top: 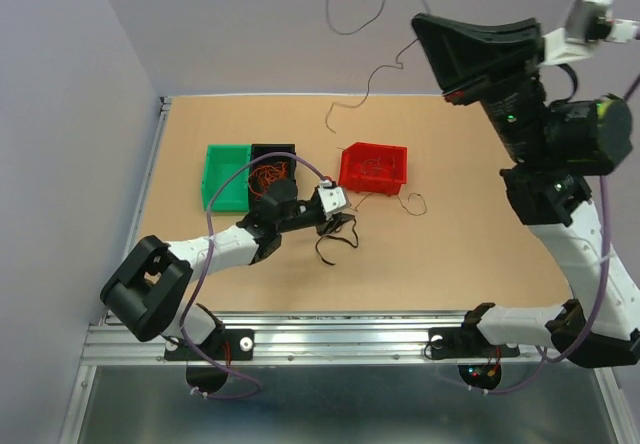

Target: Untangle the cables

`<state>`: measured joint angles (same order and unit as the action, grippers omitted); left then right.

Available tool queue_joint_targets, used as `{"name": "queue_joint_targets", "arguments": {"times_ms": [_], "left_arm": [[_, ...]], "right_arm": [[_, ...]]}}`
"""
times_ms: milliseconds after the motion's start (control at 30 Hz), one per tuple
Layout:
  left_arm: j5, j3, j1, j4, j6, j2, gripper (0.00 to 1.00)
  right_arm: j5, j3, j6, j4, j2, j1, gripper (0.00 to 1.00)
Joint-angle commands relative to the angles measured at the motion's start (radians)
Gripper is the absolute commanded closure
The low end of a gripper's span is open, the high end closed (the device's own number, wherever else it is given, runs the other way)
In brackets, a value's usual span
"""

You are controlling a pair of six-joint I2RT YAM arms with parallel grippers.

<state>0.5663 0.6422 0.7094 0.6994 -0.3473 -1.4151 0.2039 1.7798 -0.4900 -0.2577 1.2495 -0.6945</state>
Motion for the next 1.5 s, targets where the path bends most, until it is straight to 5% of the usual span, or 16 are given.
{"name": "queue_joint_targets", "arguments": {"times_ms": [0, 367, 933, 1167, 1467], "left_arm": [[-0.037, 0.043, 0.005, -0.003, -0.042, 0.010, 0.57], [-0.354, -0.062, -0.008, 0.066, -0.038, 0.257, 0.51], [-0.721, -0.084, -0.174, 0.206, 0.197, 0.294, 0.46], [-0.740, -0.075, -0.183, 0.218, 0.205, 0.263, 0.47], [-0.724, -0.081, -0.183, 0.227, 0.185, 0.265, 0.47]], "right_arm": [[-0.150, 0.046, 0.085, 0.000, -0.042, -0.005, 0.99], [-0.078, -0.083, 0.293, 0.077, -0.015, -0.005, 1.00], [-0.086, -0.241, 0.481, 0.086, 0.180, 0.049, 0.99], [0.190, -0.335, 0.357, 0.052, 0.225, 0.289, 0.99], [0.356, -0.569, 0.341, -0.096, 0.225, 0.423, 0.99]]}}
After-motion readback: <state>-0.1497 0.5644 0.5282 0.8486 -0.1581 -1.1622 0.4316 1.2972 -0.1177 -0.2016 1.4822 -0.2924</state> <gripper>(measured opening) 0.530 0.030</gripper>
